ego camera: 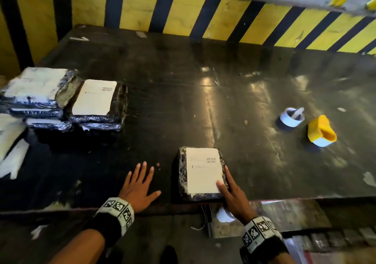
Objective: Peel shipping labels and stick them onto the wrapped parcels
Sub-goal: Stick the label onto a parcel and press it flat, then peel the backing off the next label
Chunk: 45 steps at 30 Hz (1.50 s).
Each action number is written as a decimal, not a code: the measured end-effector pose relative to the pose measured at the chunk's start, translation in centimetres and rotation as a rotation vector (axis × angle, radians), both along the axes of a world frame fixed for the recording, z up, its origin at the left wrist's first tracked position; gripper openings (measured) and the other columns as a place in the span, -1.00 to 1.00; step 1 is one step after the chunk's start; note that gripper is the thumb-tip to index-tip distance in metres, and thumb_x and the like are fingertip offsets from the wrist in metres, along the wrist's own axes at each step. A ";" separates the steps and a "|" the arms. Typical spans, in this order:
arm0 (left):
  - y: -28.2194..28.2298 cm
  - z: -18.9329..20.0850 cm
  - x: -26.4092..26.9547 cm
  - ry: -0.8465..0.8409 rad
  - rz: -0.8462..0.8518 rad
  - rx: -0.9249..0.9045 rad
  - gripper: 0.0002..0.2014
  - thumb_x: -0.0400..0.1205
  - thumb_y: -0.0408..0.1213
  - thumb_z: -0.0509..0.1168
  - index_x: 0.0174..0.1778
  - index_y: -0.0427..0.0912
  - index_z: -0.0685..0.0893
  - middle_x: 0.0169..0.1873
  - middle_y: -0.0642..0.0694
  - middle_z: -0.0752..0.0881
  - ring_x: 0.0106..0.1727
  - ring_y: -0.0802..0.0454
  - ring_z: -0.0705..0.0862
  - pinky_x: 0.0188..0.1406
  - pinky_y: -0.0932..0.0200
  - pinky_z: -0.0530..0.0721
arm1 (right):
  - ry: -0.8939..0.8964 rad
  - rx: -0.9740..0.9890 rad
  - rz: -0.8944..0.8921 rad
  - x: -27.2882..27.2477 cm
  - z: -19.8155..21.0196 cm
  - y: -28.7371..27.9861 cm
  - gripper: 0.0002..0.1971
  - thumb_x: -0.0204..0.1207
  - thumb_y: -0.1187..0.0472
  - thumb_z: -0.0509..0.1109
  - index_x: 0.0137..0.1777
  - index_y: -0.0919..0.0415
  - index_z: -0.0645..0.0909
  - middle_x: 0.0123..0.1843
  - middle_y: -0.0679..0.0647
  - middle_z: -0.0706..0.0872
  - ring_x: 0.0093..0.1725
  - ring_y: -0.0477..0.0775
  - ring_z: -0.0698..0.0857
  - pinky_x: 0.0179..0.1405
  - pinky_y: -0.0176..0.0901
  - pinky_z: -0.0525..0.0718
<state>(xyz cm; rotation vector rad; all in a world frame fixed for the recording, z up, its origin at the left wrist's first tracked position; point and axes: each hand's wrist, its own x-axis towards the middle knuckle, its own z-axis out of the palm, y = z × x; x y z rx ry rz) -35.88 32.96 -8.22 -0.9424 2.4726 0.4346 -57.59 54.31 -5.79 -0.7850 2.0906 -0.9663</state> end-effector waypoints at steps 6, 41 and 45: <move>0.3 -0.2 0.2 0.021 0.008 -0.012 -0.19 0.65 0.25 -0.09 0.61 -0.11 -0.34 0.59 -0.18 -0.43 0.61 -0.11 -0.42 0.62 -0.11 -0.29 | 0.234 0.214 0.143 -1.4 -0.5 0.5 -0.30 0.63 -0.17 0.11 0.63 -0.20 -0.23 0.23 0.33 0.71 0.11 0.33 0.72 0.11 0.02 0.58; -30.4 5.3 35.9 0.667 0.728 -0.171 -0.40 0.52 0.13 0.20 0.32 -0.26 0.60 0.24 -0.20 0.66 0.28 -0.17 0.60 0.26 0.02 0.54 | 0.492 -0.178 0.897 34.9 3.4 -46.9 -0.52 0.63 0.08 0.20 0.54 0.11 0.34 0.56 0.06 0.40 0.53 0.08 0.36 0.44 -0.11 0.40; -32.8 3.7 35.7 0.701 0.808 -0.110 -0.44 0.48 0.08 0.34 0.23 -0.28 0.64 -0.05 -0.20 0.71 0.11 -0.19 0.63 0.12 0.01 0.59 | 0.494 -0.110 0.915 36.2 2.3 -48.4 -0.52 0.62 0.09 0.18 0.54 0.08 0.32 0.56 0.05 0.37 0.53 0.10 0.36 0.41 -0.12 0.41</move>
